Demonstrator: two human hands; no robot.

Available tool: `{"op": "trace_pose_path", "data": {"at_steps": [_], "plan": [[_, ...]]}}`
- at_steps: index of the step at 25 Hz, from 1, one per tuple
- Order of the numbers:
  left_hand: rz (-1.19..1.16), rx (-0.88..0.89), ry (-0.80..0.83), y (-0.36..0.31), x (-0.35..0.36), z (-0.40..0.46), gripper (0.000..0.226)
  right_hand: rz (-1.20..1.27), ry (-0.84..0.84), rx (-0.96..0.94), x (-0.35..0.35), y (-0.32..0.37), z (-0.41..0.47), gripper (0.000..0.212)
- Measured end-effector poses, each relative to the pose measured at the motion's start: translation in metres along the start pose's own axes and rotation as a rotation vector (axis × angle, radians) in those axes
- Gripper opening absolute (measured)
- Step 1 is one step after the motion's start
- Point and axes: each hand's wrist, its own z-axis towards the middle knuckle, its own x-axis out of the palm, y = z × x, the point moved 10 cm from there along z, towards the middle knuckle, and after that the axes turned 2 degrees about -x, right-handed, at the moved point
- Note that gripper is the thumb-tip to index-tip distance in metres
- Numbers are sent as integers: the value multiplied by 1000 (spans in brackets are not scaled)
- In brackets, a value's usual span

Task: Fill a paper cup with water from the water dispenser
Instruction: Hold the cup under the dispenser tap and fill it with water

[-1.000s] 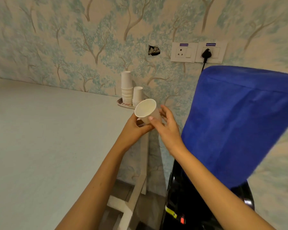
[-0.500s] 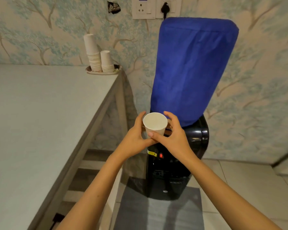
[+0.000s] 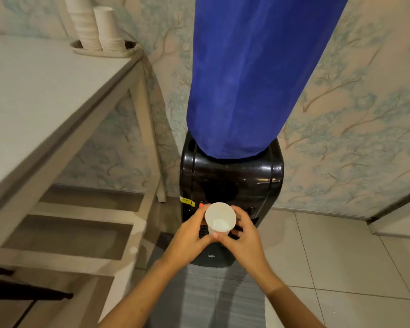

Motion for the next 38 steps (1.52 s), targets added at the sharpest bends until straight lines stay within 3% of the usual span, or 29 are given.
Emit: {"op": "trace_pose_path", "data": {"at_steps": [5,11,20,22,25,27,29,31,33,35,38], "plan": [[96,-111,27,125,71,22,59,11,-15,114,31,-136,10,62],[125,-134,14,222,126,78,53,5,-52,140,55,-255,58,63],[215,-214,-56,275,146,110,41,22,-52,178,64,-306,91,64],[263,-214,-57,274,144,109,45,14,-36,184,67,-306,92,65],[386,-217,-67,262,129,98,58,13,-31,251,64,-304,85,88],[447,-193,-152,237,103,81,53,-11,-45,300,54,-293,70,97],[471,-90,-318,197,66,61,47,18,-107,315,36,-271,50,88],[499,75,-494,151,30,41,43,1,-279,147,5,-222,29,60],[525,247,-646,99,2,28,41,-174,-501,-158,-28,-147,14,44],[567,356,-731,51,-15,30,45,-405,-587,-375,-40,-89,18,60],[731,404,-687,5,-20,59,60,-834,-484,-464,-31,-49,54,97]]}}
